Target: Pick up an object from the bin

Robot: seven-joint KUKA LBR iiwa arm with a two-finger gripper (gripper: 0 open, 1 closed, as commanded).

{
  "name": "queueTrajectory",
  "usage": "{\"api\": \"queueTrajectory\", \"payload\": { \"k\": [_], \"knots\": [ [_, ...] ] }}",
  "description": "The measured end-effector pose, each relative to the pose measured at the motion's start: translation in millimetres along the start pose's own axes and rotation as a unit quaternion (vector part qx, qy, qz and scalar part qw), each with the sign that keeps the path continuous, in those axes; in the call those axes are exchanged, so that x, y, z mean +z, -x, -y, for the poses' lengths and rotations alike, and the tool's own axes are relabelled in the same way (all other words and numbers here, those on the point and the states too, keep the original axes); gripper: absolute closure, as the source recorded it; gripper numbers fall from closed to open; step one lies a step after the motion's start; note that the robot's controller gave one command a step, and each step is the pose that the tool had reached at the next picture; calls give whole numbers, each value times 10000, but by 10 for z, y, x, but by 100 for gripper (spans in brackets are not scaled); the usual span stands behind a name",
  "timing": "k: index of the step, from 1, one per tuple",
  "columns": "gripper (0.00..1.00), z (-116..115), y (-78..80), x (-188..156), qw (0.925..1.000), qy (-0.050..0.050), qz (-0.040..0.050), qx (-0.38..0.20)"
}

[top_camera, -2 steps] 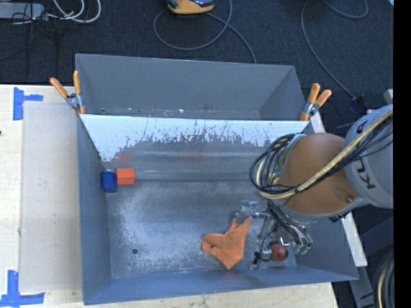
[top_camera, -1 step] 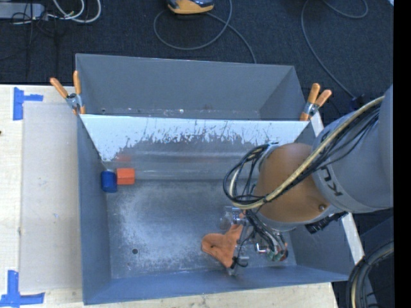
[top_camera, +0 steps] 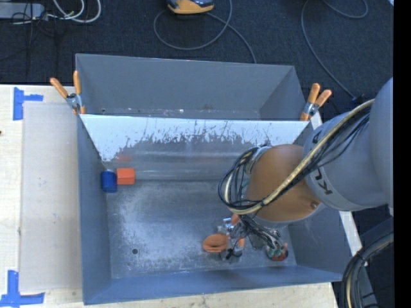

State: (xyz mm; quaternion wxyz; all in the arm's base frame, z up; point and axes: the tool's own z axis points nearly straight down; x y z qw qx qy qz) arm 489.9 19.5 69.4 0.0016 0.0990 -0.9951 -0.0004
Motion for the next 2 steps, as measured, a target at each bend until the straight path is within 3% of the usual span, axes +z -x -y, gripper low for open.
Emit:
{"api": "queueTrajectory", "payload": {
  "k": [1, 2],
  "knots": [
    [100, 0, 0, 0, 10000, -1, 0, -2],
    [100, 14, -18, -1722, 10000, -3, 25, 78]
  ]
}}
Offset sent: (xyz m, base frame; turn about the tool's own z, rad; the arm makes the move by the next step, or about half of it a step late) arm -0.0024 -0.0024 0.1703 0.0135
